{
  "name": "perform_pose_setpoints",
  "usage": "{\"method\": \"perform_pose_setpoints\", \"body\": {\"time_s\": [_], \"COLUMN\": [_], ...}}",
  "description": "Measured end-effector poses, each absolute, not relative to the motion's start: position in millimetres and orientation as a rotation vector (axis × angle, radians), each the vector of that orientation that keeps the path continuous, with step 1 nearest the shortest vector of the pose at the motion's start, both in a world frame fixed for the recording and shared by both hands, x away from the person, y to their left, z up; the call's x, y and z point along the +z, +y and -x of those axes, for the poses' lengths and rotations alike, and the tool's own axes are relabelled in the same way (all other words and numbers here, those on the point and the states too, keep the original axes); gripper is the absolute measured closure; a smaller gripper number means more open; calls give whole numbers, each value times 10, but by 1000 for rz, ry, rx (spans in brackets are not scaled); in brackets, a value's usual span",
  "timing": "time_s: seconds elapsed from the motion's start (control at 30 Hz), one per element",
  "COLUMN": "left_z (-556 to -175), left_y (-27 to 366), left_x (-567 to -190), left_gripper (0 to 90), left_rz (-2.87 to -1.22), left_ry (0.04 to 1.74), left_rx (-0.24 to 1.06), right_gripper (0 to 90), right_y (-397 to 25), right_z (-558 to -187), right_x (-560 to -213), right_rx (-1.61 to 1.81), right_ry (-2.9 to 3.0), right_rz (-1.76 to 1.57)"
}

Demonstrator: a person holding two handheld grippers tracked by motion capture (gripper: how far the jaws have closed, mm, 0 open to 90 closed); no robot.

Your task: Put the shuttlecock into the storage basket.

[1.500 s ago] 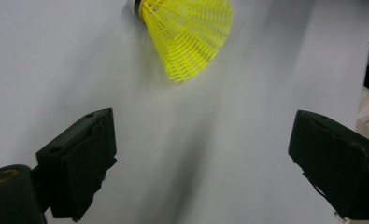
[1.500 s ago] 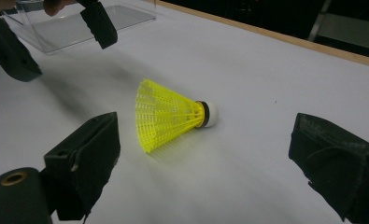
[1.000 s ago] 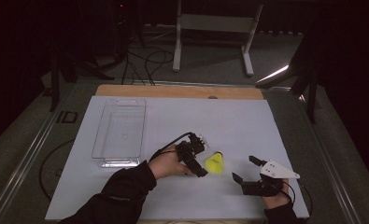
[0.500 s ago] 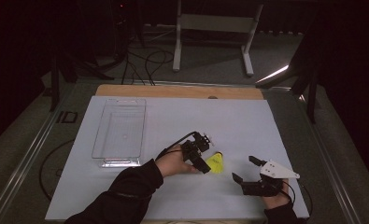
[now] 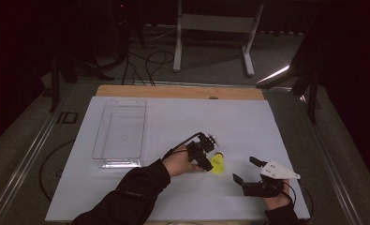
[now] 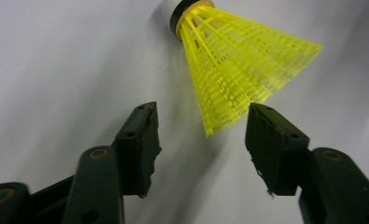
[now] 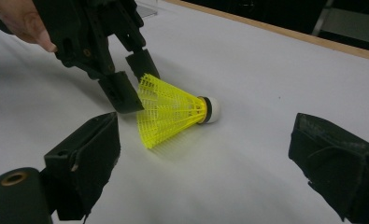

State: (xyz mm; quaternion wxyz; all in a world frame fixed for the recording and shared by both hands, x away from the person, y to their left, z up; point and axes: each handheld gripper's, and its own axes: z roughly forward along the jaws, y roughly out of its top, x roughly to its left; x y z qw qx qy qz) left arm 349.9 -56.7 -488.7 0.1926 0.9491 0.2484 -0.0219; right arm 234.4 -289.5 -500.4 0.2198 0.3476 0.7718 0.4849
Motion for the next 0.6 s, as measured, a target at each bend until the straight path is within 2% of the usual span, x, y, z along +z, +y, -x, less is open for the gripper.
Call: {"method": "perform_pose_setpoints", "body": {"time_s": [0.33,0.53,0.6], "left_z": [-3563,-3558,-3551], "left_y": [-657,-694,-708], "left_x": [-4935,-4991,-4999], "left_gripper": [600,613,646], "left_rz": [-2664,-2672,-2671], "left_ry": [695,678,675], "left_rx": [-77,-102,-110], "right_gripper": [92,93,93], "right_y": [-2892,-2892,-2892], "right_z": [-2348,-2347,-2349], "right_x": [-5010,-5008,-5010], "right_rx": [1340,1342,1340], "right_ry": [2141,2142,2143], "right_rz": [-965,-965,-963]}}
